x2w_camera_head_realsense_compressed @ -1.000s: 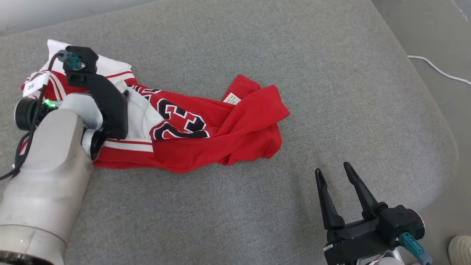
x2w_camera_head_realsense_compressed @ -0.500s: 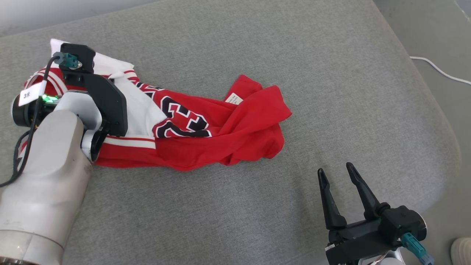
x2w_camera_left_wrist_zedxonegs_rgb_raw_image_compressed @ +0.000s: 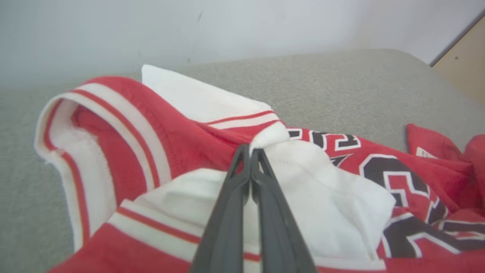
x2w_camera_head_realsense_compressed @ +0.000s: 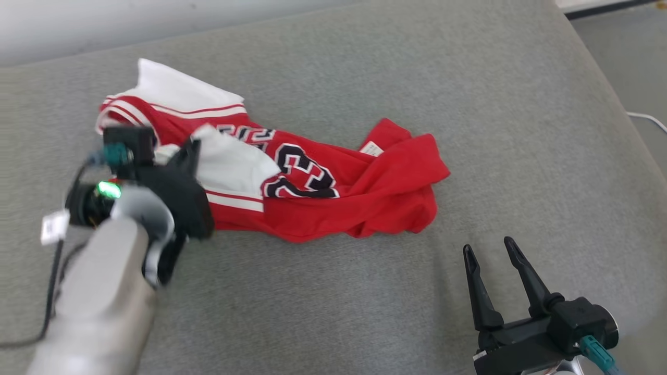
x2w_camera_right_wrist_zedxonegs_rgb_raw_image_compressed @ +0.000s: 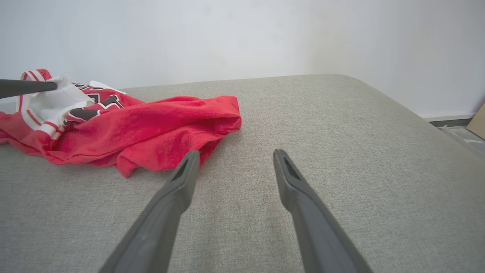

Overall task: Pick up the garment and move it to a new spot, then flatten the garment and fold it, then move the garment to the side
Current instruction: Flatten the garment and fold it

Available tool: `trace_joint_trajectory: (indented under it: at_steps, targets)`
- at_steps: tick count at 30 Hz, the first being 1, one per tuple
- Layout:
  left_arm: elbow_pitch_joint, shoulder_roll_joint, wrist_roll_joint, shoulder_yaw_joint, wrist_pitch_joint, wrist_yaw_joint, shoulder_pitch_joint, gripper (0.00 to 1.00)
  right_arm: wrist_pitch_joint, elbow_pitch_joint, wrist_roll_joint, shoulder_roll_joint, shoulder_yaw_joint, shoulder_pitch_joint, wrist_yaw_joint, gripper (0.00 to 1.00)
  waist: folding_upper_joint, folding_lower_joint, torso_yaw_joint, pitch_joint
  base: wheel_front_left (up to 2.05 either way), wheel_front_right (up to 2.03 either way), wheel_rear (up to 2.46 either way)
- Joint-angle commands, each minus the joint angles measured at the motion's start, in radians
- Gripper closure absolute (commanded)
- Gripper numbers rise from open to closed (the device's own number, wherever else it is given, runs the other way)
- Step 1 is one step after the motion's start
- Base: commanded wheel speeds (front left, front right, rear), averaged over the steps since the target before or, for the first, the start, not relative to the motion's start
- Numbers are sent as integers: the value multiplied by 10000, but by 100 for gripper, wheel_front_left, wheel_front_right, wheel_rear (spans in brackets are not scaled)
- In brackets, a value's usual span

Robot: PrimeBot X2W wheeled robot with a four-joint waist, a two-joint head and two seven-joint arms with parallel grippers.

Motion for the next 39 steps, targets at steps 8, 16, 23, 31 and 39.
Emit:
trace_joint_trajectory:
  at_steps: [8,16,23,31,39]
  targets:
    - [-2345,369,-504,415,-562,620,2683,100,3,111,84,-153,52,263,5,0,0,0,993,-802,0,0,0]
    - [-4101,430,-954,677,-722,1164,4468,0,46,198,171,-154,147,295,5,0,0,0,1431,-1184,0,0,0]
    - [-4868,514,-1020,868,-594,1837,5465,0,58,271,182,-105,136,273,5,0,0,0,1586,-1368,0,0,0]
    - [-5808,558,-1482,1198,-268,2359,6239,0,33,384,300,-31,111,364,5,0,0,0,1637,-1650,0,0,0]
    - [-5669,749,-1399,983,500,2510,5795,0,4,400,335,36,162,346,5,0,0,0,1505,-1660,0,0,0]
